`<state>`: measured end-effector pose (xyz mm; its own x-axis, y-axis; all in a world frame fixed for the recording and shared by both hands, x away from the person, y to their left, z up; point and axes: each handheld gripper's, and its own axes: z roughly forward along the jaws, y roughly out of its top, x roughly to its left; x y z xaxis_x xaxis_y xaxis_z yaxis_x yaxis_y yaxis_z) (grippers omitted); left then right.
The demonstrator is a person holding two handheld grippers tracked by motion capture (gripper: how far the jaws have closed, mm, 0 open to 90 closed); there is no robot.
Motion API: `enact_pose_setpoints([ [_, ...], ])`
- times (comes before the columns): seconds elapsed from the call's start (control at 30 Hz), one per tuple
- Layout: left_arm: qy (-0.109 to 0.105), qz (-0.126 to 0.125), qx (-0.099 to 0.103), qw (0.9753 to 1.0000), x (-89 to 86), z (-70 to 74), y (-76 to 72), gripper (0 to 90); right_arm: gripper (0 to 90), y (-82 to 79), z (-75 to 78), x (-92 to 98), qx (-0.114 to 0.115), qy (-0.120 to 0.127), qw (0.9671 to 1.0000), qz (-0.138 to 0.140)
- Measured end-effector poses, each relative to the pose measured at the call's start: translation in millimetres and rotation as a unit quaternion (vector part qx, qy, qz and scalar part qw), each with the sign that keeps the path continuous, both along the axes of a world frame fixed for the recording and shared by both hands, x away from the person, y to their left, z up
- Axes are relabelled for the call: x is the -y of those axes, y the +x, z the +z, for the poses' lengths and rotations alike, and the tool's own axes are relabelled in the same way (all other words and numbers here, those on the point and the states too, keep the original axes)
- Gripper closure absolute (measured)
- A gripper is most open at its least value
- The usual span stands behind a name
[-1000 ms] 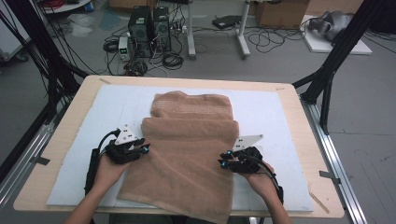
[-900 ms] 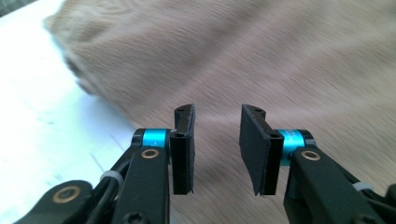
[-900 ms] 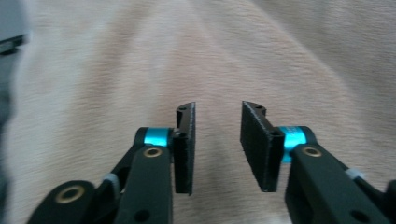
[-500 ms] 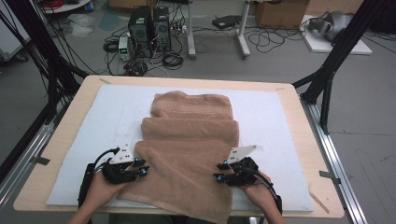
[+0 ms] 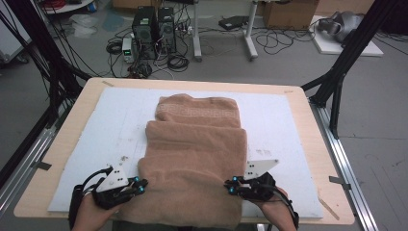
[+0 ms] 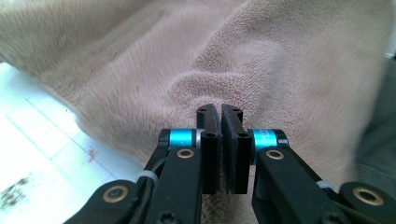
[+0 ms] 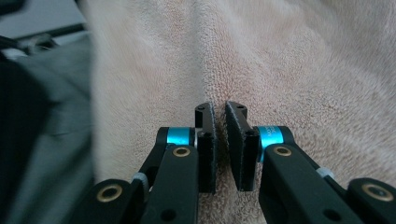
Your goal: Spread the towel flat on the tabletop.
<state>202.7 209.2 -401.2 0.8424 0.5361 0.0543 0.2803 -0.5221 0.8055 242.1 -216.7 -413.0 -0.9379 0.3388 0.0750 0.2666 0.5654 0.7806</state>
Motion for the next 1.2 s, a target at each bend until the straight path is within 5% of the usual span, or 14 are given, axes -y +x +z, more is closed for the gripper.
enact_pose_setpoints([
  [0.1, -0.01, -0.017, 0.0, 0.9998, -0.5, 12.2, -13.3, 84.9, 78.0, -14.0, 11.5, 1.7, 0.009, 0.01, 0.9998, 0.015],
  [0.23, -0.019, -0.012, 0.012, 0.9997, 0.2, 19.1, -13.7, 68.9, 65.9, -16.6, 22.6, 2.6, 0.023, 0.022, 0.9994, 0.013],
  [0.43, -0.018, 0.02, 0.026, 0.9993, 5.1, -0.7, 27.1, 62.6, 59.3, 12.1, 17.0, -2.0, 0.028, -0.003, 0.9995, -0.016],
  [0.6, 0.001, 0.042, 0.011, 0.9991, 13.9, -22.5, 59.8, 58.3, 57.2, 41.7, -4.5, -8.8, 0.011, -0.033, 0.9987, -0.036],
  [0.77, 0.034, 0.044, -0.022, 0.9982, 17.4, -37.5, 78.3, 61.7, 61.9, 58.2, -25.7, -15.0, -0.013, -0.06, 0.9975, -0.034],
  [0.83, 0.031, 0.038, -0.034, 0.9982, 17.2, -41.8, 81.5, 65.1, 67.0, 60.7, -30.0, -13.8, -0.014, -0.049, 0.998, -0.038],
  [0.97, 0.034, 0.024, -0.028, 0.9987, 19.5, -41.9, 77.5, 82.8, 76.5, 61.3, -31.1, -11.1, -0.023, -0.04, 0.9981, -0.041],
  [1.2, 0.018, 0.013, -0.018, 0.9996, 11.7, -30.0, 53.6, 86.3, 84.8, 51.2, -21.7, -13.0, -0.021, -0.041, 0.9988, -0.015],
])
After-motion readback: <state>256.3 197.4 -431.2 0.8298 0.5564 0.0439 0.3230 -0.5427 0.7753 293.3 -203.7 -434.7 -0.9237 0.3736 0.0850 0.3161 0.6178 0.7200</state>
